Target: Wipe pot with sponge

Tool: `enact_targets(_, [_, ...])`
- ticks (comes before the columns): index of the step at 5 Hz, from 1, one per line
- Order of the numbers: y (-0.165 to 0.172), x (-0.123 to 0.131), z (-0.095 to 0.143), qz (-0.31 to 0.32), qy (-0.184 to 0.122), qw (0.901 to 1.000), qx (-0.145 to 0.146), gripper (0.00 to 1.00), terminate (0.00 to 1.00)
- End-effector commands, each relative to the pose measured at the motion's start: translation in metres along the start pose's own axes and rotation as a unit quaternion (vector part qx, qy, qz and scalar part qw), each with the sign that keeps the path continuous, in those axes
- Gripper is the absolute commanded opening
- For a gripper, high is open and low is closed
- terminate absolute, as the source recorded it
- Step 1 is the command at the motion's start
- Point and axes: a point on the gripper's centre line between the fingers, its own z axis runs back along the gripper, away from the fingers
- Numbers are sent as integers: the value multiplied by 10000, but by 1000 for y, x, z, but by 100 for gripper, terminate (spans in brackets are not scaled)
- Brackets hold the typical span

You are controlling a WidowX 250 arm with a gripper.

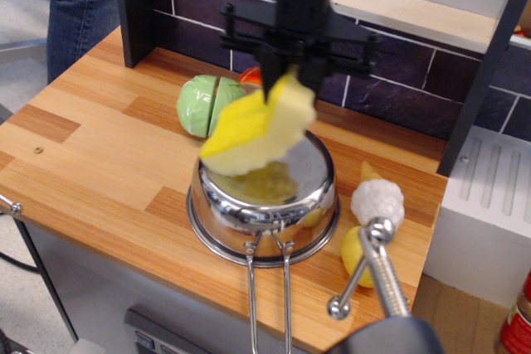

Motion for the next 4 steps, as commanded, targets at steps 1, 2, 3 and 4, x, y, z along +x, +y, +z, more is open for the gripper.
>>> enact_targets(1, [-32,2,21,-158,226,9935,-1102,0,0])
enact_targets(2, [-37,9,29,-93,148,9928,-1187,0,0])
enact_targets(3, [-36,13,36,-28,215,9922,-1230,0,0])
enact_targets(4, [-36,8,40,-110,167,9921,-1238,0,100])
